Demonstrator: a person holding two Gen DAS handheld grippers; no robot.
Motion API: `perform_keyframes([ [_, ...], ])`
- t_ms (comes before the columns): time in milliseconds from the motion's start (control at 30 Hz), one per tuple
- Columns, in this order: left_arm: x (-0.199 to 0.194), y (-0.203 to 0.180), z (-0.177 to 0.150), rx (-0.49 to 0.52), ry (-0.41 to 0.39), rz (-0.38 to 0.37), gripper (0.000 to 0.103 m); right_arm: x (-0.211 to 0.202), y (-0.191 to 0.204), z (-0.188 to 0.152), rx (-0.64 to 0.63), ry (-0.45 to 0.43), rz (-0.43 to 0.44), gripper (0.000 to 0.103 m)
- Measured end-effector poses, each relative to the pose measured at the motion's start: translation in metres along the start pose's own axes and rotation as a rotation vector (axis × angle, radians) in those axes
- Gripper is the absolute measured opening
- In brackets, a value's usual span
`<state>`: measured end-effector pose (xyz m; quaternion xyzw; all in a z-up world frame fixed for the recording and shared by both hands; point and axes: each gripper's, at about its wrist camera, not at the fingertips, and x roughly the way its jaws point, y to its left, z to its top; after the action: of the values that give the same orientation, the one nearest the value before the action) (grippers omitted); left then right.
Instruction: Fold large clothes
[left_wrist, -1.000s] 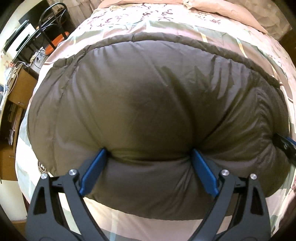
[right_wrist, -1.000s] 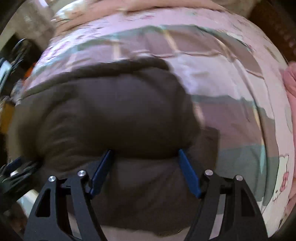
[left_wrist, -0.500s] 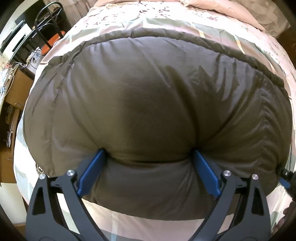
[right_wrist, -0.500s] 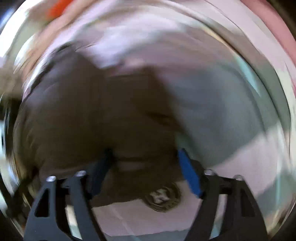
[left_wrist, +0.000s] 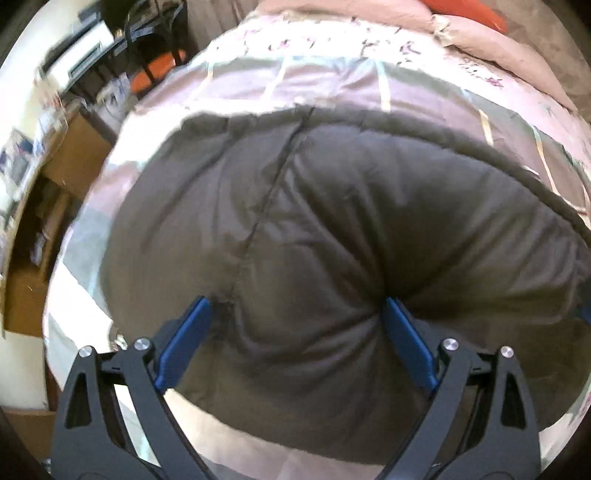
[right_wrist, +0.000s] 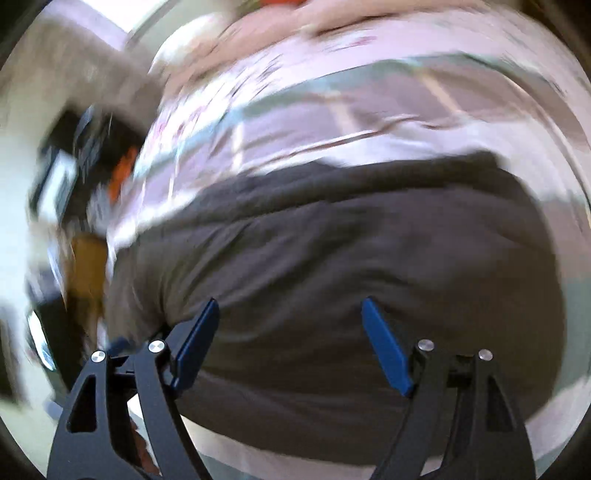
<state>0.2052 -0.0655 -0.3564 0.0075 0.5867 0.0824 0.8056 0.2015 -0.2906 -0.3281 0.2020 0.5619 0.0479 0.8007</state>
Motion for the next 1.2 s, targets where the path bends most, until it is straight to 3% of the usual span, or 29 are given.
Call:
perform_keyframes([
  [67, 0.009, 0.000, -0.002, 0.009, 0.009, 0.002, 0.097, 0.021, -0.001, 0.001, 0.015, 0.026, -0.052, 0.079],
  [167, 0.005, 0.010, 0.002, 0.022, -0.019, 0.007, 0.097, 0.026, -0.049, 0.003, 0.116, -0.007, -0.120, 0.067],
  [267, -0.006, 0.053, 0.013, -0.065, -0.065, 0.054, 0.095, -0.001, -0.098, -0.006, 0.234, -0.077, -0.234, 0.068],
  [333, -0.013, 0.090, 0.024, -0.177, -0.084, 0.045, 0.095, -0.022, -0.109, -0.008, 0.299, -0.113, -0.240, 0.069],
  [400, -0.016, 0.102, 0.032, -0.217, -0.085, 0.019, 0.095, -0.031, -0.083, -0.007, 0.245, -0.142, -0.222, 0.077],
  [467, -0.016, 0.093, 0.037, -0.180, -0.095, -0.002, 0.095, -0.031, -0.043, -0.011, 0.152, -0.151, -0.166, 0.080],
  [533, -0.009, 0.070, 0.040, -0.099, -0.092, 0.017, 0.095, -0.009, 0.011, -0.006, 0.034, -0.113, -0.108, 0.080],
  [600, 0.005, 0.050, 0.043, -0.032, -0.060, 0.063, 0.095, 0.020, 0.045, 0.001, -0.034, -0.045, -0.136, 0.080],
  [633, 0.022, 0.041, 0.044, -0.002, -0.008, 0.073, 0.095, 0.044, 0.056, 0.006, -0.054, 0.011, -0.177, 0.080],
  [667, 0.031, 0.039, 0.045, -0.002, 0.014, 0.075, 0.095, 0.065, 0.061, 0.011, -0.058, 0.039, -0.233, 0.087],
  [767, 0.038, 0.045, 0.051, -0.032, 0.006, 0.045, 0.096, 0.089, 0.060, 0.033, -0.069, 0.016, -0.275, 0.098],
  [867, 0.014, 0.068, 0.054, -0.065, -0.035, 0.024, 0.095, 0.075, 0.053, 0.048, -0.037, -0.017, -0.263, 0.096],
  [967, -0.004, 0.087, 0.052, -0.088, -0.085, 0.035, 0.095, 0.041, 0.052, 0.042, -0.011, -0.085, -0.217, 0.092],
  [1033, 0.007, 0.094, 0.052, -0.093, -0.064, 0.049, 0.095, 0.040, 0.058, 0.031, -0.022, -0.077, -0.194, 0.092],
  [1133, 0.040, 0.097, 0.051, -0.058, -0.015, 0.090, 0.096, 0.073, 0.061, 0.024, -0.058, -0.011, -0.240, 0.093],
  [1200, 0.051, 0.109, 0.049, -0.043, -0.037, 0.136, 0.101, 0.080, 0.046, 0.029, -0.028, -0.048, -0.232, 0.095],
])
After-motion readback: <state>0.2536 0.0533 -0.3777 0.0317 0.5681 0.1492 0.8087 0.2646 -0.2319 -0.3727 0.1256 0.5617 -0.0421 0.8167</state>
